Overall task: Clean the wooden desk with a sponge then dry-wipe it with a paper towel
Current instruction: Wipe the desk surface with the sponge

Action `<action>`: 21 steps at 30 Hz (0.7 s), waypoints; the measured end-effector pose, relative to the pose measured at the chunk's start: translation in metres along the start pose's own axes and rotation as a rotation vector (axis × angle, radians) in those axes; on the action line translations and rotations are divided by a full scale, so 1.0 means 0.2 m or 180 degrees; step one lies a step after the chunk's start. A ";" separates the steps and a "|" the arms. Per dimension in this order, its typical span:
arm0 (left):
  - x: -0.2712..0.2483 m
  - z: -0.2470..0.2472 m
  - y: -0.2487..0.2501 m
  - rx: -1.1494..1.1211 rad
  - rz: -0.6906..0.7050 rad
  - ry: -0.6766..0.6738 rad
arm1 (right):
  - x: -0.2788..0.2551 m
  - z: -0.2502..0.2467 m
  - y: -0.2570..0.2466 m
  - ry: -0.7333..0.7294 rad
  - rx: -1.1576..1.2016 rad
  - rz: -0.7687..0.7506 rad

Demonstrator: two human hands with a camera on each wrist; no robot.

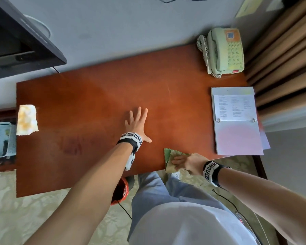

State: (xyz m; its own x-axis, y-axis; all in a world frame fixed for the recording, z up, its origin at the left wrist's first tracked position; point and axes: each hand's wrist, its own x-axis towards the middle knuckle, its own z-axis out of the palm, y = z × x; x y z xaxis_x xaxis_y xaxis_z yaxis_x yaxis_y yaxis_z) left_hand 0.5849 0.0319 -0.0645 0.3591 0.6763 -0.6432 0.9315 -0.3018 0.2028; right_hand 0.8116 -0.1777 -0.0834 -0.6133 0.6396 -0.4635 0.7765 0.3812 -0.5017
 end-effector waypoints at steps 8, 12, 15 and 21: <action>0.22 -0.16 0.00 0.0014 0.0021 0.0082 | 0.16 -0.21 0.20 0.0826 0.0337 0.0360; 0.33 -0.20 0.00 0.0007 -0.0133 -0.0072 | 0.40 -0.50 0.43 0.1490 0.0444 0.0851; 0.36 -0.20 0.00 -0.0071 -0.0159 -0.0107 | 0.64 -0.76 0.62 0.1641 0.0478 0.1447; 0.38 -0.18 -0.01 -0.0155 -0.0148 -0.0073 | 1.10 -1.32 0.93 0.1887 0.0398 0.2036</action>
State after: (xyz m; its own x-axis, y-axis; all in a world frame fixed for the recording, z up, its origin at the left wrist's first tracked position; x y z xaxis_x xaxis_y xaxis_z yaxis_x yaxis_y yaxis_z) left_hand 0.6125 0.1092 -0.0872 0.3144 0.6730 -0.6695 0.9491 -0.2369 0.2075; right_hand 0.8596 0.2095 -0.0862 0.1365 0.9599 -0.2450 0.9028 -0.2224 -0.3681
